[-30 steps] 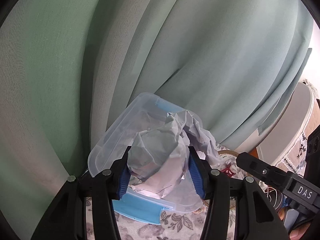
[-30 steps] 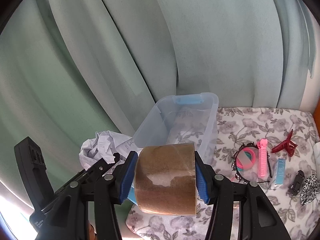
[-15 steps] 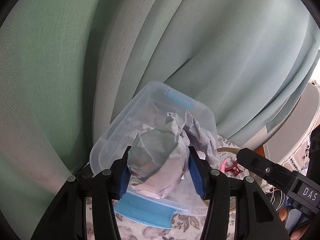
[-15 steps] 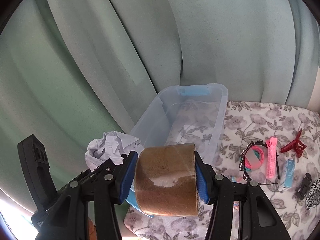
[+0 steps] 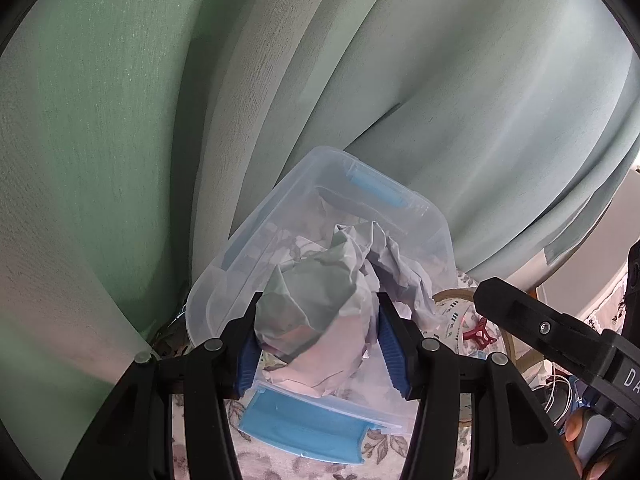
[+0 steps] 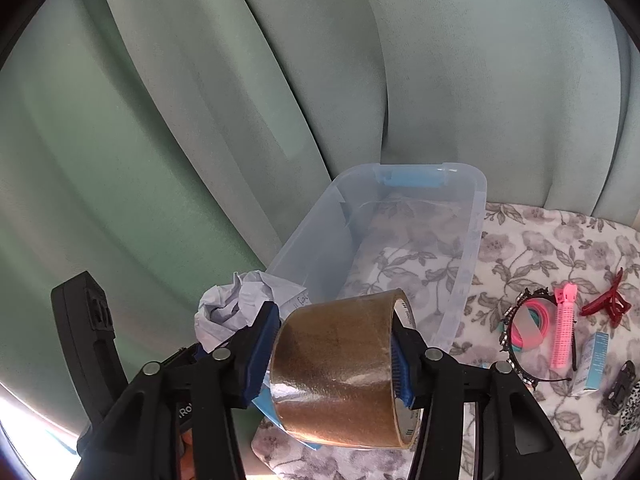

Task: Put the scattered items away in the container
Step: 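Lift and carry the paper and tape roll over the clear box with both tools, then open both tools to drop the paper and tape roll into the box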

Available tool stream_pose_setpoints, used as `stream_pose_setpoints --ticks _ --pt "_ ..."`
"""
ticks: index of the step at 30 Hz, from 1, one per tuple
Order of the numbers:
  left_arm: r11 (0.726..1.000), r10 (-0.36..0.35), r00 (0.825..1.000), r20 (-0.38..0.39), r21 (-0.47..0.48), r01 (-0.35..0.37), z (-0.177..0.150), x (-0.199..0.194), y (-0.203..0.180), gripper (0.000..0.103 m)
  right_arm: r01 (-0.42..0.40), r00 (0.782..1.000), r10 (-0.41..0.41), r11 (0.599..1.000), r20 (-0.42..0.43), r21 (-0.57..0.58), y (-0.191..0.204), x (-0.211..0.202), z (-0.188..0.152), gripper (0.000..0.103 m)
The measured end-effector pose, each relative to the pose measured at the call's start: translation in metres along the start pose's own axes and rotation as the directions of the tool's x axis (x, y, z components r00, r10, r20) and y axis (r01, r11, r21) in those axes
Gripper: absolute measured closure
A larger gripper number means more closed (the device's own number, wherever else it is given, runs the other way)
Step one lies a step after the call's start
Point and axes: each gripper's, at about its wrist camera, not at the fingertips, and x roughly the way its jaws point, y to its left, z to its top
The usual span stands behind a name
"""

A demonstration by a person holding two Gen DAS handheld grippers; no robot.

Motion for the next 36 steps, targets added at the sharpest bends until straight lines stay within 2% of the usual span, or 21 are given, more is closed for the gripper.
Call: stream_pose_setpoints --ticks 7,8,16,18,20,22,36 --pt "1.000 0.011 1.000 -0.008 -0.010 -0.011 -0.005 -0.014 0.009 0.049 -0.006 1.000 0.007 1.000 0.026 -0.026 0.007 0.000 0.007 0.049" --pt "1.000 0.004 1.000 -0.010 -0.015 -0.005 -0.002 0.003 0.011 0.049 -0.008 1.000 0.009 1.000 0.029 -0.029 0.008 -0.001 0.008 0.050" --pt "1.000 0.002 1.000 -0.016 -0.006 -0.002 -0.002 0.006 0.006 0.048 -0.010 1.000 0.010 1.000 0.008 -0.016 0.005 0.004 0.005 0.049" --pt "1.000 0.001 1.000 -0.017 -0.007 -0.001 -0.003 0.005 0.006 0.048 -0.008 1.000 0.008 1.000 0.005 -0.014 0.004 0.005 0.004 0.049" --pt "1.000 -0.002 1.000 -0.022 -0.012 0.001 -0.002 0.007 0.006 0.041 -0.005 1.000 0.005 1.000 0.006 -0.012 0.003 0.003 0.004 0.049" --pt "1.000 -0.002 1.000 -0.025 -0.017 0.001 -0.002 0.007 0.005 0.039 -0.002 1.000 0.002 1.000 0.007 -0.007 0.001 0.003 0.004 0.049" --pt "1.000 -0.008 1.000 -0.014 0.009 0.008 -0.007 -0.008 -0.006 0.038 0.014 1.000 -0.014 1.000 0.019 0.015 -0.006 -0.011 0.000 0.049"
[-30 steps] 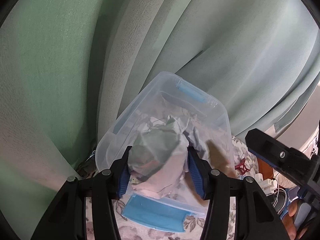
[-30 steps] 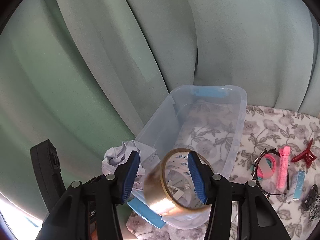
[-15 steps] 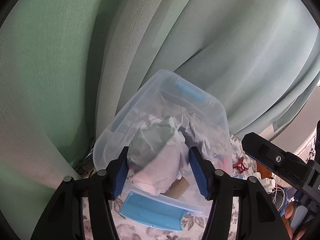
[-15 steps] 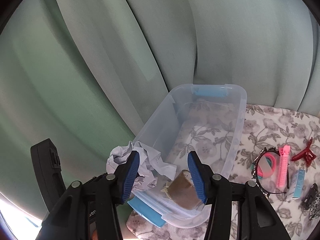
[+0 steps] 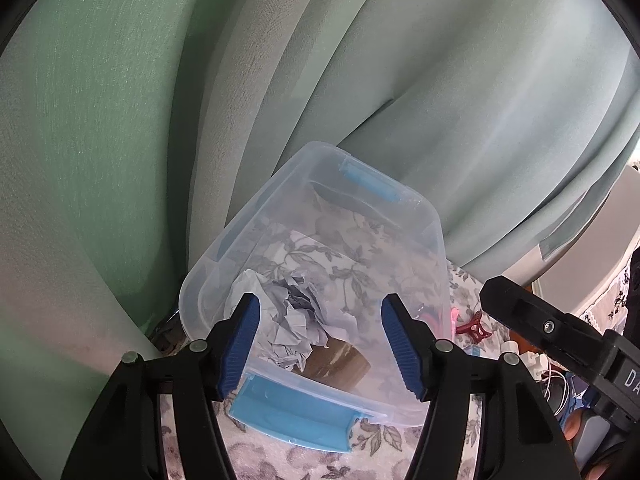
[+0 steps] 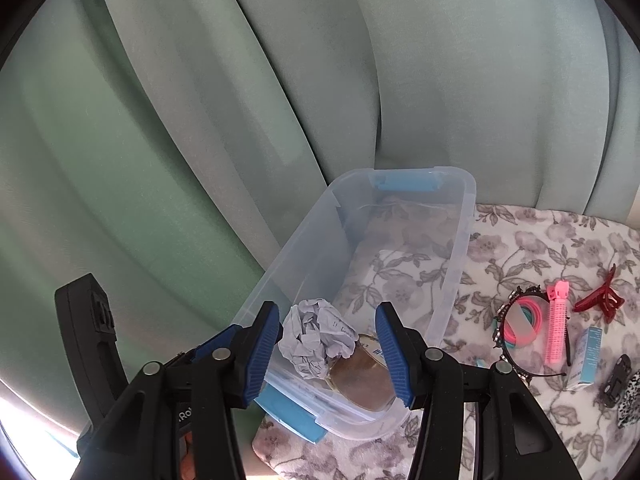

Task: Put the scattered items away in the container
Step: 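Open both tools to drop the paper and tape roll into the box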

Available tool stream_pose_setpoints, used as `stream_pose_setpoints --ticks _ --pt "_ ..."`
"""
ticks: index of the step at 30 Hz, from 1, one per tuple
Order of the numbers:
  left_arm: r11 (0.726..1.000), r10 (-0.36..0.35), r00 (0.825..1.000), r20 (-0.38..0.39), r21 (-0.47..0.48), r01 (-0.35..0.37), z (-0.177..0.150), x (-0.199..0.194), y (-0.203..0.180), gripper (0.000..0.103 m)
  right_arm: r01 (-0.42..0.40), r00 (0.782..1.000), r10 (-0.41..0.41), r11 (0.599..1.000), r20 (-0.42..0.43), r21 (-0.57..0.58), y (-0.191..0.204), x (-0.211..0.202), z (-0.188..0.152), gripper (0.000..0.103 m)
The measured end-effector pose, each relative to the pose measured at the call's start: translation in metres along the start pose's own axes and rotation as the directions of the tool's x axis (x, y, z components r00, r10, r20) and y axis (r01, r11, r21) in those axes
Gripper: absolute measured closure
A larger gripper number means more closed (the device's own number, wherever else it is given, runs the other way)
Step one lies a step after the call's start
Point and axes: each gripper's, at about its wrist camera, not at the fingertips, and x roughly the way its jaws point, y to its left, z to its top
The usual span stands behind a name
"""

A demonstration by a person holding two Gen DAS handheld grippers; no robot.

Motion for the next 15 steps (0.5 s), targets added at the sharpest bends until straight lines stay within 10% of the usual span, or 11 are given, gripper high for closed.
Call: stream_pose_setpoints --ticks 15 --pt "0.999 -0.004 1.000 0.016 0.053 0.003 -0.006 -0.021 -0.022 0.034 0.070 0.998 -0.070 0.997 -0.002 0.023 -0.015 -0.018 -0.017 0.028"
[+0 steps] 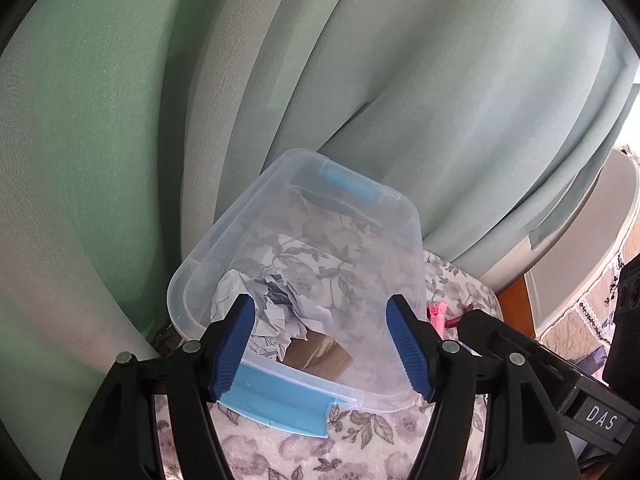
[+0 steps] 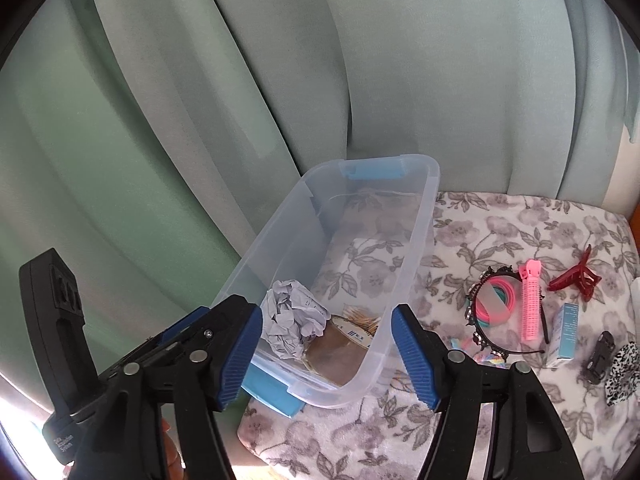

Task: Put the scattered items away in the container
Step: 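Open both tools to drop the paper and tape roll into the box, then move both open tools back toward the remaining items on the bed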

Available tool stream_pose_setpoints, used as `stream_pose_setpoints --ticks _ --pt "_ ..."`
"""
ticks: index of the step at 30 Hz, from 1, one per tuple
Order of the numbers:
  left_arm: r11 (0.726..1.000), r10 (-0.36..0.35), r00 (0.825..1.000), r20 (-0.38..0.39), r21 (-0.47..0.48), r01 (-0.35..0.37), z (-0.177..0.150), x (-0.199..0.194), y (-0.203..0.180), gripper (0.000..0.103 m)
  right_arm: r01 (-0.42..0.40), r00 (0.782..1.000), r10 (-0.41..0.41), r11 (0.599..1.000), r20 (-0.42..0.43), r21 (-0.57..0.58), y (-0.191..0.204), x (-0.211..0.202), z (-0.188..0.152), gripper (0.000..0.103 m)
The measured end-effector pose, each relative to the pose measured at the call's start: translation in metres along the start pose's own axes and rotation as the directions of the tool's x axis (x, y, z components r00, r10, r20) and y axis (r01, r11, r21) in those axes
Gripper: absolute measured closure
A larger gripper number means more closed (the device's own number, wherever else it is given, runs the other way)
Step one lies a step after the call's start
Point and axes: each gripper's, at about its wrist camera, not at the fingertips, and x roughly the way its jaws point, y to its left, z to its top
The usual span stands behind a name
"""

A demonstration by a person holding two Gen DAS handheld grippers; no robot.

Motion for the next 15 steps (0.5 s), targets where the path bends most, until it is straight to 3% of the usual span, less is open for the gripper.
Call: stream_pose_setpoints --ticks 10,15 --pt "0.998 0.006 1.000 0.004 0.059 -0.007 -0.004 -0.011 -0.028 0.033 0.002 0.997 -0.003 1.000 0.075 0.018 -0.020 -0.028 -0.007 0.002" --pt "0.996 0.009 1.000 0.002 0.094 -0.010 -0.007 -0.014 -0.047 0.033 0.001 0.993 -0.007 0.998 0.116 0.057 -0.039 -0.044 -0.008 0.000"
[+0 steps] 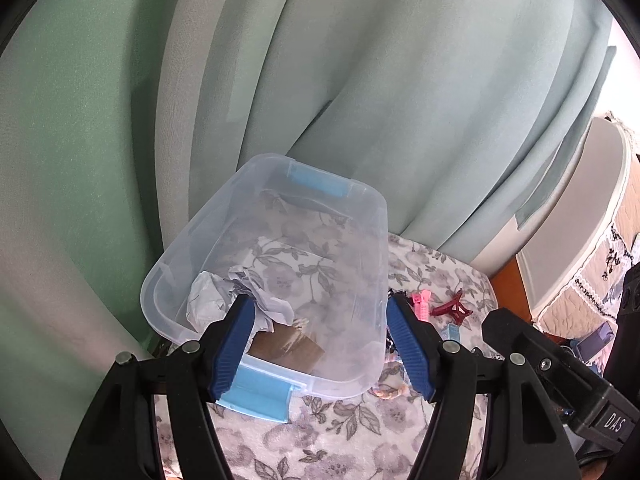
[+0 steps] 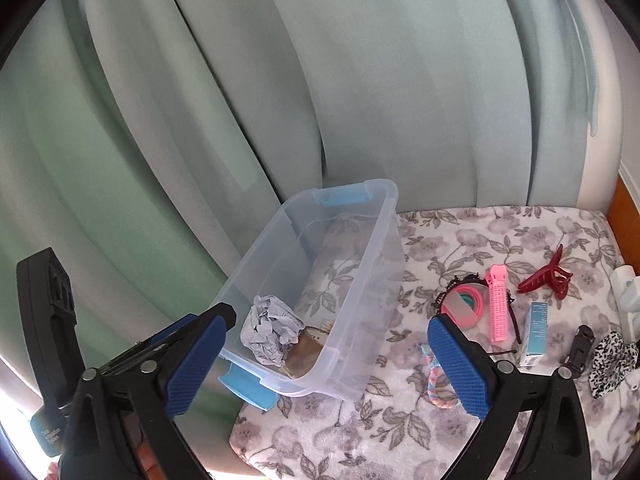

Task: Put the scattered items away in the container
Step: 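Move both open tools back toward the remaining items on the bed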

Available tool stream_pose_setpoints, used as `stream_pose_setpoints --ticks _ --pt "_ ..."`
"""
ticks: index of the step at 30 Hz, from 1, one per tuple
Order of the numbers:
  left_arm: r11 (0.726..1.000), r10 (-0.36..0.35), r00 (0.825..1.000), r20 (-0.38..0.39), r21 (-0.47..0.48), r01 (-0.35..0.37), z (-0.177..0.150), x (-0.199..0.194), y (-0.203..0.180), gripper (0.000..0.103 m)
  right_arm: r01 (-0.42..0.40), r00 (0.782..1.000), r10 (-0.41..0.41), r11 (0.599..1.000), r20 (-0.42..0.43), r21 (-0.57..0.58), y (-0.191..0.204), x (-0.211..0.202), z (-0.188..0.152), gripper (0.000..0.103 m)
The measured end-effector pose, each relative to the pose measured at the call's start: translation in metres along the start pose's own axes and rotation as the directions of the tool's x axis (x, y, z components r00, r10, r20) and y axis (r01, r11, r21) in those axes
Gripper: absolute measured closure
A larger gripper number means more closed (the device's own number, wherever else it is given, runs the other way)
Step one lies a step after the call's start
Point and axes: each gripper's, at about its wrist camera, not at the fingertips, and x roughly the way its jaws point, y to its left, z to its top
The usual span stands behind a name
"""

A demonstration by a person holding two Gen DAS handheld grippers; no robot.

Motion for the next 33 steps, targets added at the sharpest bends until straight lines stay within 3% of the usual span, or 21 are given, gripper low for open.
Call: stream_pose_setpoints --ticks 7,13,22,27,33 --pt "0.998 -0.003 1.000 -0.006 0.063 0.003 -0.004 -0.003 -0.033 0.033 0.066 0.994 -0.069 0.997 0.086 0.038 -0.031 -0.028 -0.001 0.000" --pt "0.992 -0.011 1.000 -0.021 0.125 0.014 -0.011 -0.002 -0.064 0.033 0.123 0.975 -0.127 0.992 0.182 0.034 -0.056 -0.054 -0.006 0.000" --pt "0.978 -0.025 0.998 -0.057 0.204 0.036 -0.026 0.006 -0.105 0.033 0.199 0.947 -0.213 0.977 0.240 0.083 -0.098 -0.085 -0.027 0.000" --pt "0.974 -0.027 0.997 -0.078 0.221 0.044 -0.034 0.015 -0.119 0.033 0.236 0.938 -0.260 0.964 0.229 0.124 -0.118 -0.092 -0.036 0.000" --pt "0.972 -0.032 0.993 -0.116 0.227 0.058 -0.045 0.031 -0.130 0.033 0.294 0.934 -0.322 0.939 0.152 0.178 -0.148 -0.084 -0.056 0.000"
